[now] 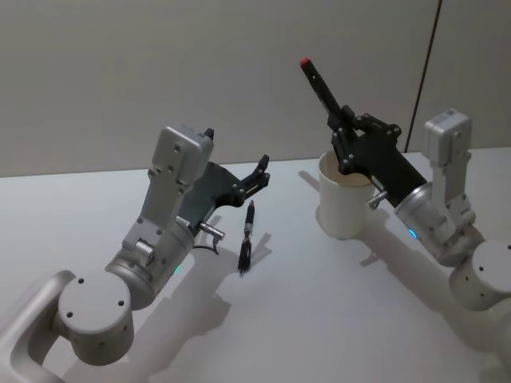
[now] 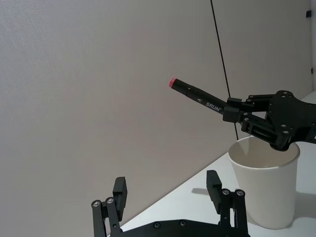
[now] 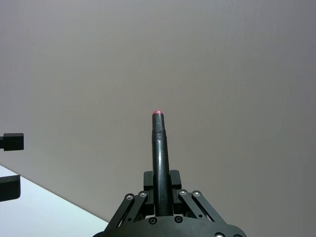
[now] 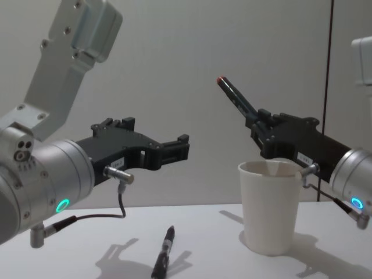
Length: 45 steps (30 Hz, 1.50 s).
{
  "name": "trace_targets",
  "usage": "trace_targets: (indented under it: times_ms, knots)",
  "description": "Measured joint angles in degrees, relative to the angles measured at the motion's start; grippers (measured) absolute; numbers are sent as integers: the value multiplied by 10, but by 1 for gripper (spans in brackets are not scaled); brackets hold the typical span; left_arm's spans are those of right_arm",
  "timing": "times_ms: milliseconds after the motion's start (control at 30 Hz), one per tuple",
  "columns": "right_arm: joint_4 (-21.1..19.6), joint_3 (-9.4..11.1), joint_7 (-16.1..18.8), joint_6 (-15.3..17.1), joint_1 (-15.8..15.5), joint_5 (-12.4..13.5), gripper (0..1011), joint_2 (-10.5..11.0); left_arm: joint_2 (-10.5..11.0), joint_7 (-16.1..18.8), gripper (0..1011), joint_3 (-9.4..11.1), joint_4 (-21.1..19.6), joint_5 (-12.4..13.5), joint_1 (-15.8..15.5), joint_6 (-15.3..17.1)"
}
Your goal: Place the pen into the pen holder.
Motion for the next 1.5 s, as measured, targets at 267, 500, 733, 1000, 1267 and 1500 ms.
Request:
trace_targets:
  times_ms: [267, 500, 733, 1000, 1267, 1500]
  knots:
    - [4, -2, 1, 0, 1, -3, 180, -1, 0, 0, 1001, 0, 0, 0, 0, 0]
    - [6, -2, 0, 2, 1, -5, 193, -1, 0, 0, 1001, 0, 0, 0, 0, 0]
    - [7, -3, -1, 4, 1, -6, 410, -2, 0, 0, 1001, 0, 0, 0, 0, 0]
    - [8, -3, -1, 5, 1, -7, 668, -2, 0, 0, 1001, 0, 0, 0, 0, 0]
    - [8, -4, -2, 5, 1, -7, 896, -2, 0, 0, 1001, 0, 0, 0, 0, 0]
    - [8, -4, -2, 6, 0, -8, 1002, -2, 0, 0, 1001, 0, 0, 0, 0, 0]
